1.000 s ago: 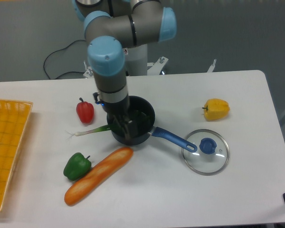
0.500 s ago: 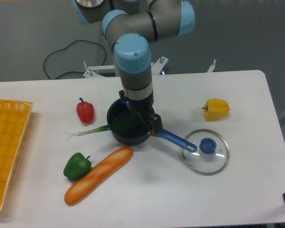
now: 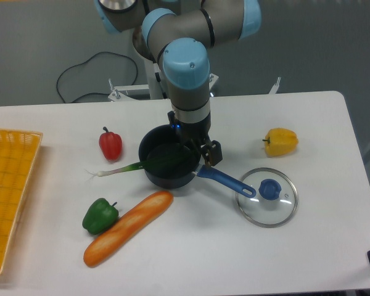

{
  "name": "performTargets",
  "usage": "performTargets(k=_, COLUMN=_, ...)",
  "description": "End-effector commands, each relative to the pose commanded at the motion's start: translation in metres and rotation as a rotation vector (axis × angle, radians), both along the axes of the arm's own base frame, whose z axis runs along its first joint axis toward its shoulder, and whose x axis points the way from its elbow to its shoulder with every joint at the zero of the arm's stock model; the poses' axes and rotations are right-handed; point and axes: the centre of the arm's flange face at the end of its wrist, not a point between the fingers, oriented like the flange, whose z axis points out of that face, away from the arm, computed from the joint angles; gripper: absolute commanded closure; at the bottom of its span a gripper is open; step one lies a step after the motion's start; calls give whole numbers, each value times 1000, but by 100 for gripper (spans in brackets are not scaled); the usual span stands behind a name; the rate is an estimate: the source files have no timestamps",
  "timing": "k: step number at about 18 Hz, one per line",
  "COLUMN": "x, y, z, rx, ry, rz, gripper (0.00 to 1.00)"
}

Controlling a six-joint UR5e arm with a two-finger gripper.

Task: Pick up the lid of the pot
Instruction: 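Raise the gripper out of the dark saucepan and lift upward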

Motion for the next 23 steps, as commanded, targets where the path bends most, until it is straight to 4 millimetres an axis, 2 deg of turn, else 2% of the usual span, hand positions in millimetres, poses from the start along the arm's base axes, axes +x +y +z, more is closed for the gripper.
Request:
performTargets(k=8, x=-11, y=-12, z=-13, rx=-16, ry=-20, rz=28, gripper=0)
performTargets(k=13, x=-10, y=-12, z=-15, rx=-20, ry=-25, rz=31, gripper=0)
performTargets(k=17, x=-9, y=-13, z=-23, rx=-43, ry=-39, rz=28, gripper=0)
performTargets(k=21, x=-17, y=-17, z=-37, rx=-106, ry=-25, rz=-34, gripper=0)
performTargets(k=23, x=-32, y=-26, z=-38, rx=-105, ry=-29, rz=-53, gripper=0)
